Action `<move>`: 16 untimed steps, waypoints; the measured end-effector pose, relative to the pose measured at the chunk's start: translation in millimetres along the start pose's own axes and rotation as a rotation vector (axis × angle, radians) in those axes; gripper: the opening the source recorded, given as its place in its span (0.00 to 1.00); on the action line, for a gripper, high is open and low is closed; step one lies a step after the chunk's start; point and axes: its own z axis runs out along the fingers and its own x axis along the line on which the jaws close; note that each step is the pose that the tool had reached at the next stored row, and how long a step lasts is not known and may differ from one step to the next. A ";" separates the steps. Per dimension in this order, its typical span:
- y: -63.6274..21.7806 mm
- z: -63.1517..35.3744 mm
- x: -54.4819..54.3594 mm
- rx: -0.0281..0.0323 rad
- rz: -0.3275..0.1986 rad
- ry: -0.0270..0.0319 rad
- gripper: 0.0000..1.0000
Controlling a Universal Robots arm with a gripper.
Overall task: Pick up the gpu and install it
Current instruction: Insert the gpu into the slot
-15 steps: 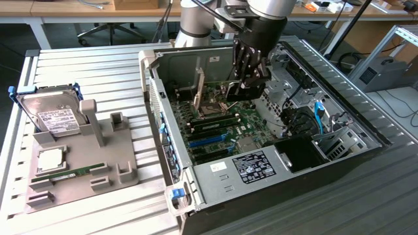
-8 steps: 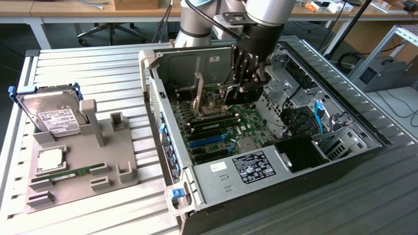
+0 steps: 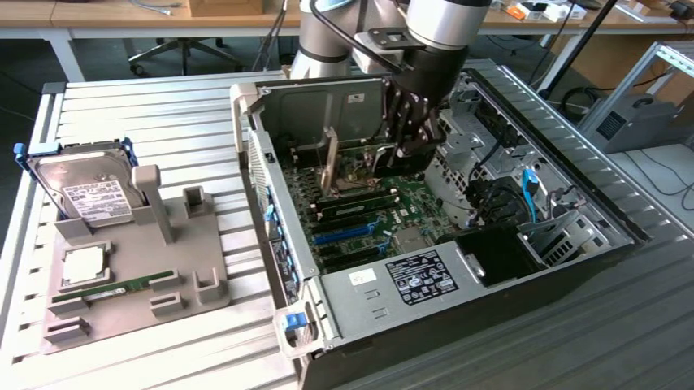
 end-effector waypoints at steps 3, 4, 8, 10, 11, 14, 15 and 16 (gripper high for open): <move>-0.1 1.3 0.0 0.0000 -0.011 0.0007 0.27; 0.0 1.4 0.0 0.0000 -0.012 0.0008 0.27; 0.0 1.6 0.0 0.0003 -0.012 0.0003 0.27; 0.3 1.6 1.2 0.0015 -0.012 -0.0048 0.27; 0.5 1.6 2.0 0.0021 -0.012 -0.0069 0.27; 1.2 1.7 4.6 0.0043 -0.012 -0.0153 0.27; 1.4 1.7 5.6 0.0051 -0.012 -0.0185 0.27; 1.7 1.7 6.6 0.0057 -0.012 -0.0210 0.27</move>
